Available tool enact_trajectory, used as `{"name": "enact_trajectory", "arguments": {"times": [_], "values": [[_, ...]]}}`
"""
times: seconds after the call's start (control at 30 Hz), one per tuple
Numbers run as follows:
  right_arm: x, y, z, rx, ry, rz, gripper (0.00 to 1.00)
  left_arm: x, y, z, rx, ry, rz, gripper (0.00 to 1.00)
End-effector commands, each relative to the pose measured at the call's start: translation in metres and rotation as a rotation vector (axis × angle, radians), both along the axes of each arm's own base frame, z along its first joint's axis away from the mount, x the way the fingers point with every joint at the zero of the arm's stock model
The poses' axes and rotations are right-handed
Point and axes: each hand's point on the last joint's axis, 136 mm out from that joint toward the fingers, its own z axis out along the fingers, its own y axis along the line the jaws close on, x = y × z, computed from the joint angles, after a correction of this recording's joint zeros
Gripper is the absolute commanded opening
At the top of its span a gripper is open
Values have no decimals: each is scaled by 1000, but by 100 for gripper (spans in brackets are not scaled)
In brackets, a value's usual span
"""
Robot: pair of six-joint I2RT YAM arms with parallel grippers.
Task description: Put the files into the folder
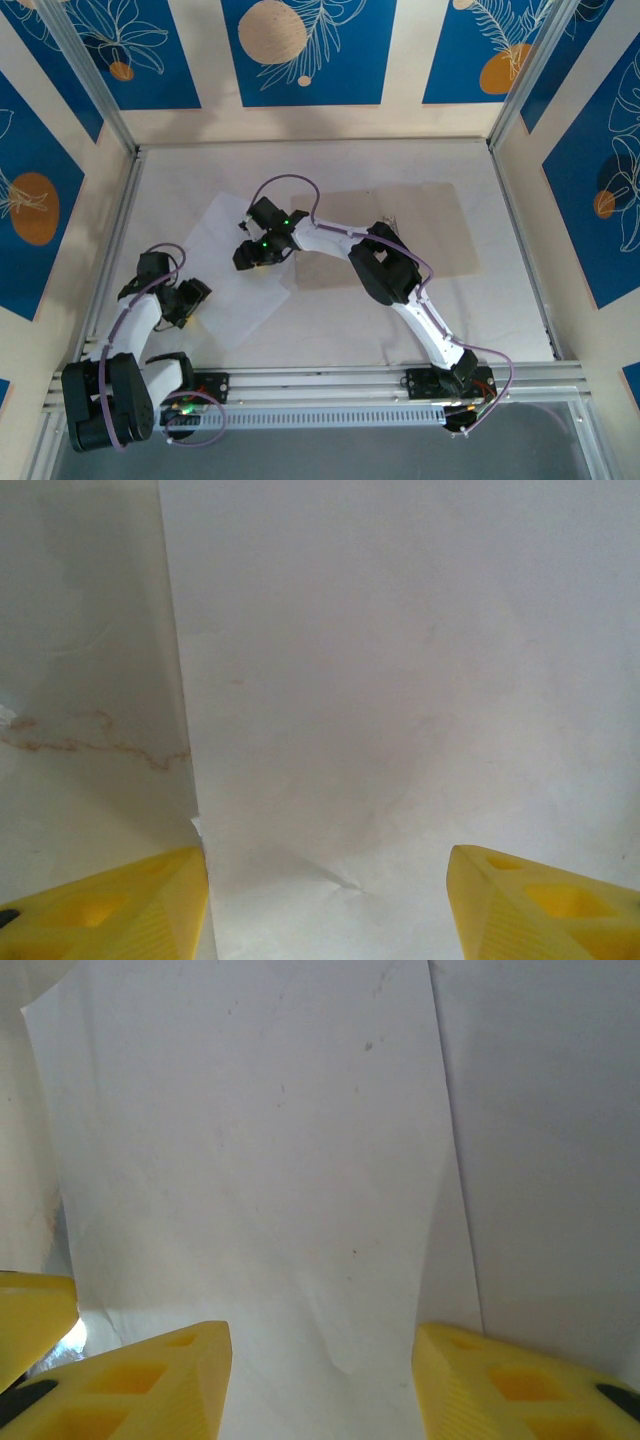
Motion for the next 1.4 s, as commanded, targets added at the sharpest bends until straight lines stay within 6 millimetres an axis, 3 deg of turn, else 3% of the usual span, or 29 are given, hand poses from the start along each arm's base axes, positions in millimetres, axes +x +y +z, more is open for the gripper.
{"name": "enact_trajectory", "arguments": {"times": [0.0, 0.47, 0.97, 1.37], "values": [[-21, -7, -8, -34, 66, 11, 52, -2, -2, -1, -21, -7, -6, 64], [-23, -4, -9, -27, 64, 18, 52, 3, -4, 15, -36, -90, 27, 63], [-21, -7, -10, -7, 101, 0, 52, -6, -6, 14, -55, -83, 63, 63], [-18, -10, -12, 2, 124, -17, 52, -21, -6, 0, -53, -34, 99, 64]]}}
